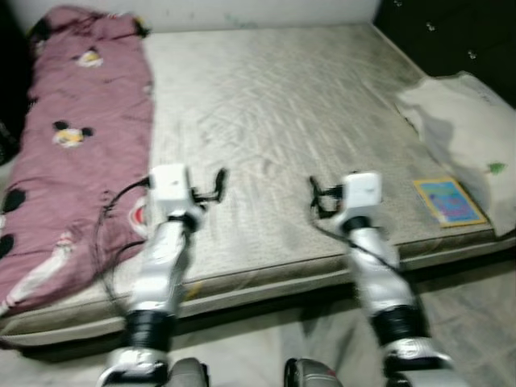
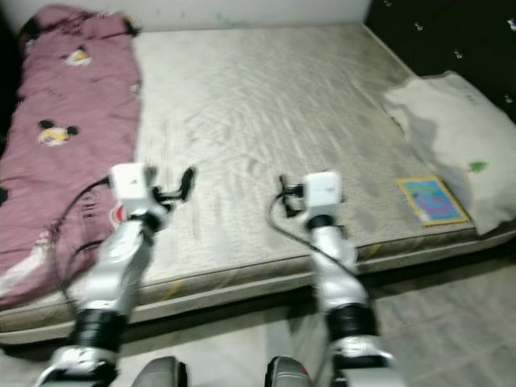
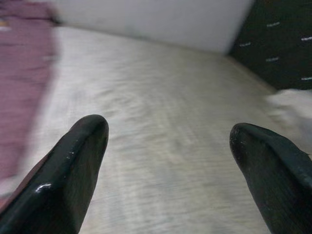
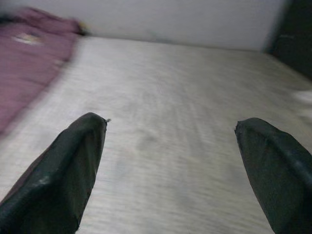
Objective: Clean up the room
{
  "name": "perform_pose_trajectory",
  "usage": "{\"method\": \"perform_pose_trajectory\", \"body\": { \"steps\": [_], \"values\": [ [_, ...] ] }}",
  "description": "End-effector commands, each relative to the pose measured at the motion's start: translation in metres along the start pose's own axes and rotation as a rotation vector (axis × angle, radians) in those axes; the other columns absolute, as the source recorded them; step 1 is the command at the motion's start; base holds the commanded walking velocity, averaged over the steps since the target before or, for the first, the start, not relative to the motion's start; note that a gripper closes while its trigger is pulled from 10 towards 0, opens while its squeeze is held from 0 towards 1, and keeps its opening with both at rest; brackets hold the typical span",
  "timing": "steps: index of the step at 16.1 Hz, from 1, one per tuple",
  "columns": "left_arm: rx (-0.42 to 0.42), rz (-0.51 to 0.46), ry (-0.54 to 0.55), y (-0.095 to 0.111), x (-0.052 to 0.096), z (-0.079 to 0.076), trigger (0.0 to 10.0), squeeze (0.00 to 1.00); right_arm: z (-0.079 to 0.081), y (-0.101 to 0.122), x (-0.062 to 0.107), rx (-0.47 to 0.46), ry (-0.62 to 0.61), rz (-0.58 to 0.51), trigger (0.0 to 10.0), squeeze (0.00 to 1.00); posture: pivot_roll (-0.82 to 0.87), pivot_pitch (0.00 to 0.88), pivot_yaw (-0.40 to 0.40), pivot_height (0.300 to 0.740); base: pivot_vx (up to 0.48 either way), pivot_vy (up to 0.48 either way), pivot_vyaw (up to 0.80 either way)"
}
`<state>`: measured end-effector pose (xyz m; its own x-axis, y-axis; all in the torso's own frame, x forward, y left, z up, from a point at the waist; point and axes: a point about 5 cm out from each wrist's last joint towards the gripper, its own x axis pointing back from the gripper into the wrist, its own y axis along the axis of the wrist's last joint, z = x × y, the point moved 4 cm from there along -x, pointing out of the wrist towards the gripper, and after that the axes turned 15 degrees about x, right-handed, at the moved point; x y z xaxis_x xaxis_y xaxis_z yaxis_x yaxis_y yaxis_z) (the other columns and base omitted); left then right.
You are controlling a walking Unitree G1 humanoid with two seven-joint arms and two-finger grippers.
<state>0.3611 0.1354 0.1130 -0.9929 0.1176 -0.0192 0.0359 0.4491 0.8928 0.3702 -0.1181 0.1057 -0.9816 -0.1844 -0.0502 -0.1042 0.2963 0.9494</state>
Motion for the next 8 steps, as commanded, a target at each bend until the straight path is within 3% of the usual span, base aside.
{"method": "perform_pose_trajectory", "body": {
  "steps": [1, 8],
  "values": [
    [0.011, 0.007, -0.023, -0.003, -0.0014, -0.0094, 10.0, 0.0, -0.0126, -0.005, 0.0023, 0.017, -0.027, 0.016, 10.0, 0.0, -0.03, 0.12, -0.018, 0.74, 0.0, 0.48, 0.0],
    [0.013, 0.006, -0.023, -0.003, -0.0023, -0.0098, 10.0, 0.0, -0.0128, -0.0053, 0.0012, 0.023, -0.024, 0.018, 10.0, 0.0, -0.03, 0.12, -0.018, 0.74, 0.0, 0.48, 0.0]
  ]
}}
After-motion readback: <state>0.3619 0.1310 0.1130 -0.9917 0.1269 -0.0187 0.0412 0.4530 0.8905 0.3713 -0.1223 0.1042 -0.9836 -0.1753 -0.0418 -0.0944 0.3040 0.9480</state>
